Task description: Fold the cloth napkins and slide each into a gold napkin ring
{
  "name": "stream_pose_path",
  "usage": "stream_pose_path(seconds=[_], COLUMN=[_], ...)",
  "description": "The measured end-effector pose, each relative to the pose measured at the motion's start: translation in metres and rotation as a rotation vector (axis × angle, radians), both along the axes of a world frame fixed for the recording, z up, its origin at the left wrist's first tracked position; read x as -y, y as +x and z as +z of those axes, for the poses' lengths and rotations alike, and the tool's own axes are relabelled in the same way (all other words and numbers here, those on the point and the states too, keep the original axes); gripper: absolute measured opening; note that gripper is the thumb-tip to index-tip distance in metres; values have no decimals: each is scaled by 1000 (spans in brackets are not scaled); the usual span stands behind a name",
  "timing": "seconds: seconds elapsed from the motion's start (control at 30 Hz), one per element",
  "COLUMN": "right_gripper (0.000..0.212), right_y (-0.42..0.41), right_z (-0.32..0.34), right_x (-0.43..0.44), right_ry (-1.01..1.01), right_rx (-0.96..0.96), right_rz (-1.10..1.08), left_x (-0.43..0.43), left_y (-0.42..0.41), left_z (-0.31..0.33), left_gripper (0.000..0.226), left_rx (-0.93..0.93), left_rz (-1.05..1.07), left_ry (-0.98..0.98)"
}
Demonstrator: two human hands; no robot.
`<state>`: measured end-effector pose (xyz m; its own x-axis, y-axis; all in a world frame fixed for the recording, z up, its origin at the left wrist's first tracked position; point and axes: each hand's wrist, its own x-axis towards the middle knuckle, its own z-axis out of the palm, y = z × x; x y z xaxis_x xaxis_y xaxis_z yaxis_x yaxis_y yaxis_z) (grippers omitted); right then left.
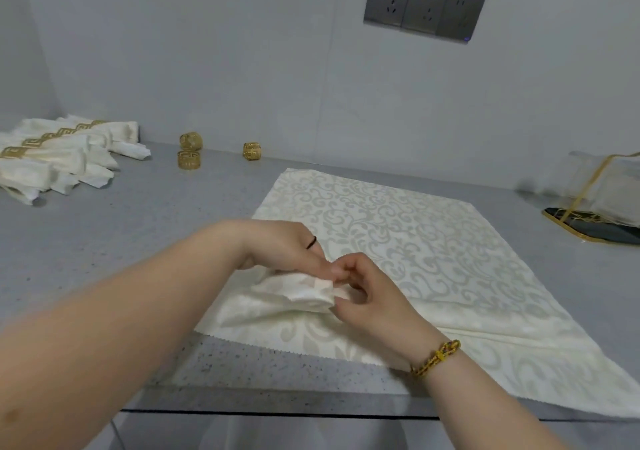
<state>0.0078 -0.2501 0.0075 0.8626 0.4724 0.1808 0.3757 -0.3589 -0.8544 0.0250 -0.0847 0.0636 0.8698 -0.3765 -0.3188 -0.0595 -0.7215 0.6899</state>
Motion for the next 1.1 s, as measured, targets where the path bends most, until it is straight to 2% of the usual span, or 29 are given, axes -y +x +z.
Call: stream_pose_path(seconds=[0.1, 0.17, 0.27, 0.37, 0.4, 0.47, 0.57, 0.7, 0.8, 0.9, 1.0, 1.1], right_gripper=[68, 81, 62, 40, 32, 7, 19, 21, 9, 11, 22, 7], right_y=[-7, -10, -11, -12, -13, -14, -16, -23, -26, -27, -25, -23], right_z=[-2, -5, -16, -23, -25, -24, -20, -20, -20, -20, -20, -22], right_x=[9, 4, -13, -22, -22, -20, -6, 20, 42, 58, 64, 68], right_ry=[-228, -341, -234, -149, -121, 7, 212, 253, 64, -192, -463, -653], right_rx=[42, 163, 364, 394, 389, 314, 133, 72, 77, 85, 173, 371], right_rz=[90, 62, -84, -180, -191, -269, -408, -562, -664, -652, -611, -590], left_x=[3, -2, -10, -20, -24, -28, -23, -18, -18, -21, -30, -38], left_y=[-5, -6, -8, -7, -8, -10, -13, -16, -15, -12, -10, -7], left_z=[-9, -15, -25, -34, -37, -44, -52, -56, -57, -55, -54, -59], left_gripper=[48, 55, 50, 32, 27, 23, 21, 18, 14, 13, 13, 13], left_rx=[-59, -127, -148, -20, 46, 176, 288, 366, 387, 359, 318, 308], left_rz=[88, 164, 274, 415, 427, 369, 231, 151, 58, 36, 122, 155], left_ry=[-32, -178, -428, -644, -631, -443, -212, -83, 68, 123, 1, -66])
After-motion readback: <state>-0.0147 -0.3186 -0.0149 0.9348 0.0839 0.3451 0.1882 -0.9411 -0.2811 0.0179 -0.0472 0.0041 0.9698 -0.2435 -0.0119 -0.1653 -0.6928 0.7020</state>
